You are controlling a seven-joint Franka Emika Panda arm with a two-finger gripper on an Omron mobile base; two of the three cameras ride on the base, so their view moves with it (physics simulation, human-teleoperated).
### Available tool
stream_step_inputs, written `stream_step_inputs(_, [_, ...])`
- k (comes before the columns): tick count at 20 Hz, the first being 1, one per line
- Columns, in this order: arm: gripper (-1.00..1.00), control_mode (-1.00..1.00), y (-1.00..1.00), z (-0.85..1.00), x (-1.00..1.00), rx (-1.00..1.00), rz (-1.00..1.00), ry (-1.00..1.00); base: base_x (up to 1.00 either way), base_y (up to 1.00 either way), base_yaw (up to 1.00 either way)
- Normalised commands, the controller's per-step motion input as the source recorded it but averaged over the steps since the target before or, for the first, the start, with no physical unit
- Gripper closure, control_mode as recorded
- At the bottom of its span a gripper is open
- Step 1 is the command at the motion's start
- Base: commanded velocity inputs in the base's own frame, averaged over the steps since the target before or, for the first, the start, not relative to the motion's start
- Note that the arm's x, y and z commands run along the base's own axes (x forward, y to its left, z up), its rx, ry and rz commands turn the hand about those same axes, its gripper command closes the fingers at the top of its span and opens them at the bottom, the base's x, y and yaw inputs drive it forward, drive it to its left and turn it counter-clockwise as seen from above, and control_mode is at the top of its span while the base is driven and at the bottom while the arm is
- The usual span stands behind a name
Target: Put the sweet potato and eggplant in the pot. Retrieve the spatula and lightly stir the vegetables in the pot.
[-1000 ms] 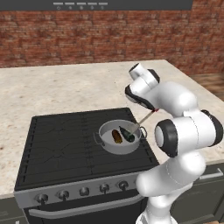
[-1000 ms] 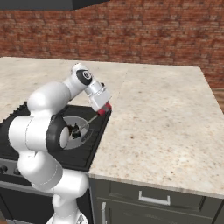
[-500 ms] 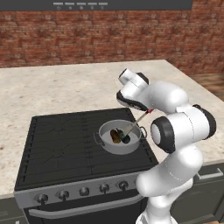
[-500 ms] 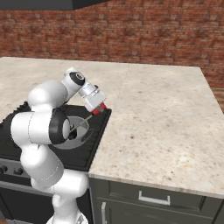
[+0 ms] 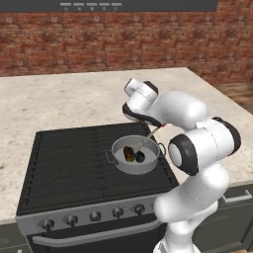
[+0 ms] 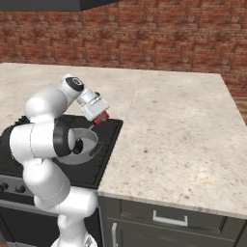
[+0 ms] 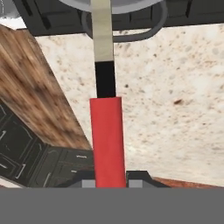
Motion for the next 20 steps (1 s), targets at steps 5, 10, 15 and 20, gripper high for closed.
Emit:
stream_step_inputs(5, [1.0, -1.0, 0.18, 0.37, -0.22, 0.0, 0.03, 0.0, 0.0, 0.0, 0.0])
stream_step_inputs(10, [1.0, -1.0, 0.27, 0.18, -0.15, -0.01, 0.01, 0.0, 0.0, 0.0, 0.0])
stream_step_inputs(15, [1.0, -1.0, 0.4, -0.28, -0.02, -0.06, 0.0, 0.02, 0.0, 0.0, 0.0])
stream_step_inputs(20, [1.0, -1.0, 0.14, -0.32, 0.03, -0.09, 0.0, 0.0, 0.0, 0.0, 0.0])
